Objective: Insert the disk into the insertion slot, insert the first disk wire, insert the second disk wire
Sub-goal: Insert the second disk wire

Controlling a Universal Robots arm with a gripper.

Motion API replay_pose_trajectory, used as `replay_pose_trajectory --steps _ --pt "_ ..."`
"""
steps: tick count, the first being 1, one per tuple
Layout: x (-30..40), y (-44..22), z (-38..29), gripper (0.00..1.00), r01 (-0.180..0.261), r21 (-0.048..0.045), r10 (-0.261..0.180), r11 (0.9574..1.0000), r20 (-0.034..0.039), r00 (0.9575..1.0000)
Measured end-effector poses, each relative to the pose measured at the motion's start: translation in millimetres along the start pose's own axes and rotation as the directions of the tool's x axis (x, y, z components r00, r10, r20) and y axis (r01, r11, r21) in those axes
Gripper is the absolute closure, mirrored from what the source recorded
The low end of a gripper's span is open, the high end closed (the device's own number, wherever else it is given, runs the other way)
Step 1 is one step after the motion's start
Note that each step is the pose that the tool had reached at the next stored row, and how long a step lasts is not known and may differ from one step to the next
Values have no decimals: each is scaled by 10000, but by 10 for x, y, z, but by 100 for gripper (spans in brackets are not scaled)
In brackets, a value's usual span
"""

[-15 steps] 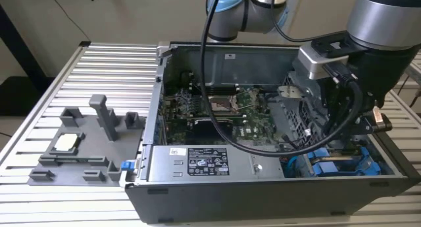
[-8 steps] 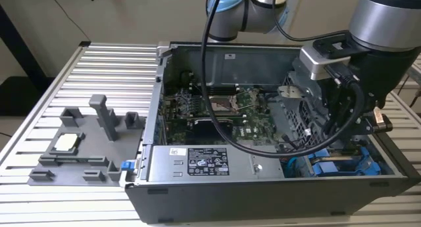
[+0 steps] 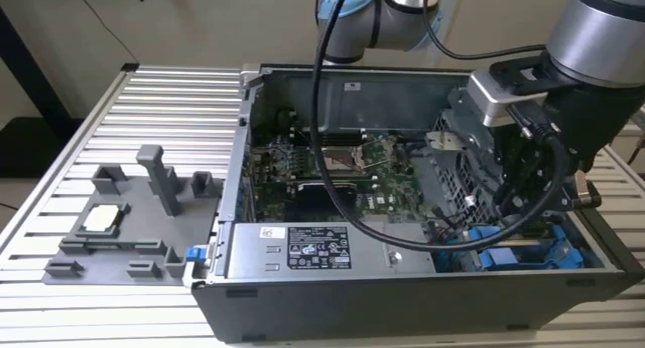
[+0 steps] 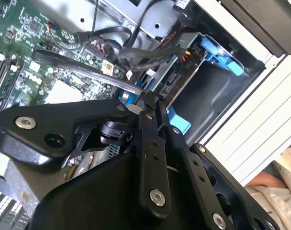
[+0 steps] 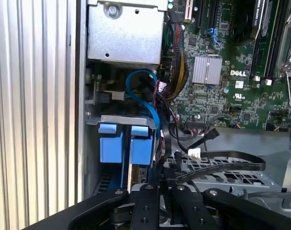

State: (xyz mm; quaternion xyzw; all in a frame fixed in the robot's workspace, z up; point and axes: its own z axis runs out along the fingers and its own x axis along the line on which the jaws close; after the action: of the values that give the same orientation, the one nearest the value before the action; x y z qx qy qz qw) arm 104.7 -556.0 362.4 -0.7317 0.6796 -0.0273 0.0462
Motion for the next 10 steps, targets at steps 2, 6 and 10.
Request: replay_pose_trajectory --steps 2,6,10 --pt "32 -22 1 84 -5 -200 5 9998 13 10000" --pt "96 -84 10 84 -12 -445 14 9990 36 10000" --pt "144 -144 21 84 -16 -525 20 9986 72 10000"
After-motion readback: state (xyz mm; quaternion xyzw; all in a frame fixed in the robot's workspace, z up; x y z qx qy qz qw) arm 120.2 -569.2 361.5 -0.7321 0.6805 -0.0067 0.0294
